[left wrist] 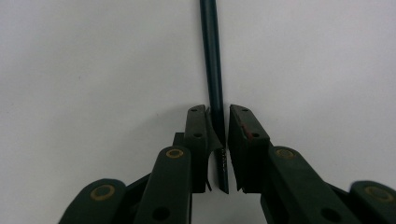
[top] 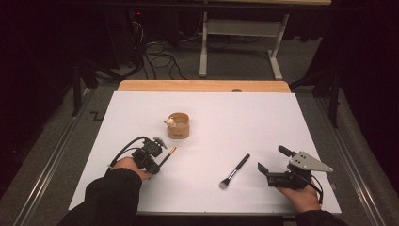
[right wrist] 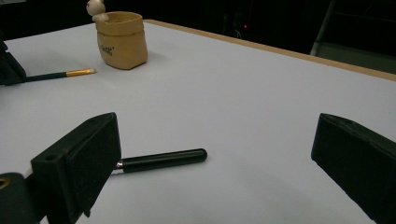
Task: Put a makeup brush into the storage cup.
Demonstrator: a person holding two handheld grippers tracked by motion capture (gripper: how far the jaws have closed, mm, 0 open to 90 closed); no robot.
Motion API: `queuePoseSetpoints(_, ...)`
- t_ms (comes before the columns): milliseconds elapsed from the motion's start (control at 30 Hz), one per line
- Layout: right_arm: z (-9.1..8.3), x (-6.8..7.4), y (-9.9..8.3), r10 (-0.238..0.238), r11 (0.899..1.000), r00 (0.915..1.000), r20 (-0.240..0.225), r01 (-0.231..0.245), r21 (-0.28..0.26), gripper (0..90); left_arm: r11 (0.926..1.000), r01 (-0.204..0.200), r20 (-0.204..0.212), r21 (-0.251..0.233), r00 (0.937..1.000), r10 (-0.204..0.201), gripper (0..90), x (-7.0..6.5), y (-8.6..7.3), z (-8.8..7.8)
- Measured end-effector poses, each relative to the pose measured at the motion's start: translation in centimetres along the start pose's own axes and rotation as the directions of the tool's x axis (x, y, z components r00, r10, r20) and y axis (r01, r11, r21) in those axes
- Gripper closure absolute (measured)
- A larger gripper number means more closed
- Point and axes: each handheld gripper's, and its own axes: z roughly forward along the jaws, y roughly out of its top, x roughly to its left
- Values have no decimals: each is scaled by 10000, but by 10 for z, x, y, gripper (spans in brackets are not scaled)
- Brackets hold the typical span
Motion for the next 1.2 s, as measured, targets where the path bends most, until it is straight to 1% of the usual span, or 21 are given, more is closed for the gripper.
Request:
queuePoseSetpoints(200,0,0,0,-13,10000,10000,4,13,5,22,9998,31,-18,172,10000,-31,778,0,2,0)
queuePoseSetpoints(467,0,1,0,3,10000,10000,-13,-3,11,22,9998,-25,82,200,10000,23,790,2,3,1)
queuePoseSetpoints(567,0,2,1,4,10000,10000,16,-4,20,22,9998,22,178,217,9998,-26,802,3,3,1)
queuePoseSetpoints(633,0,2,1,13,10000,10000,12,-13,13,22,9998,27,186,206,9998,-31,819,4,4,1)
queuePoseSetpoints(667,0,2,1,-4,10000,10000,10,4,12,22,9998,62,217,213,9997,-66,841,5,4,2)
queuePoseSetpoints(700,0,2,1,-4,10000,10000,10,4,12,22,9998,62,217,213,9997,-66,842,5,4,2)
queuePoseSetpoints(733,0,2,1,-4,10000,10000,12,4,17,22,9998,57,233,205,9997,-61,842,6,4,2)
queuePoseSetpoints(767,0,2,1,-10,10000,10000,12,10,16,22,9997,152,312,194,9994,-158,843,6,3,2)
queuePoseSetpoints(800,0,2,1,13,10000,10000,14,-13,17,22,9998,84,259,184,9996,-89,843,6,3,2)
queuePoseSetpoints(1000,0,2,1,-18,10000,10000,11,18,-2,22,9999,89,227,133,9997,-92,844,6,3,1)
queuePoseSetpoints(1067,0,2,1,-83,10000,10000,3,83,-15,23,9999,137,237,86,9996,-139,843,6,2,1)
queuePoseSetpoints(1100,0,2,1,-31,10000,10000,20,31,11,23,9997,241,305,12,9992,-241,843,6,1,2)
queuePoseSetpoints(1200,0,2,1,-13,10000,10000,12,13,34,23,9996,280,348,-83,9990,-277,844,6,-1,2)
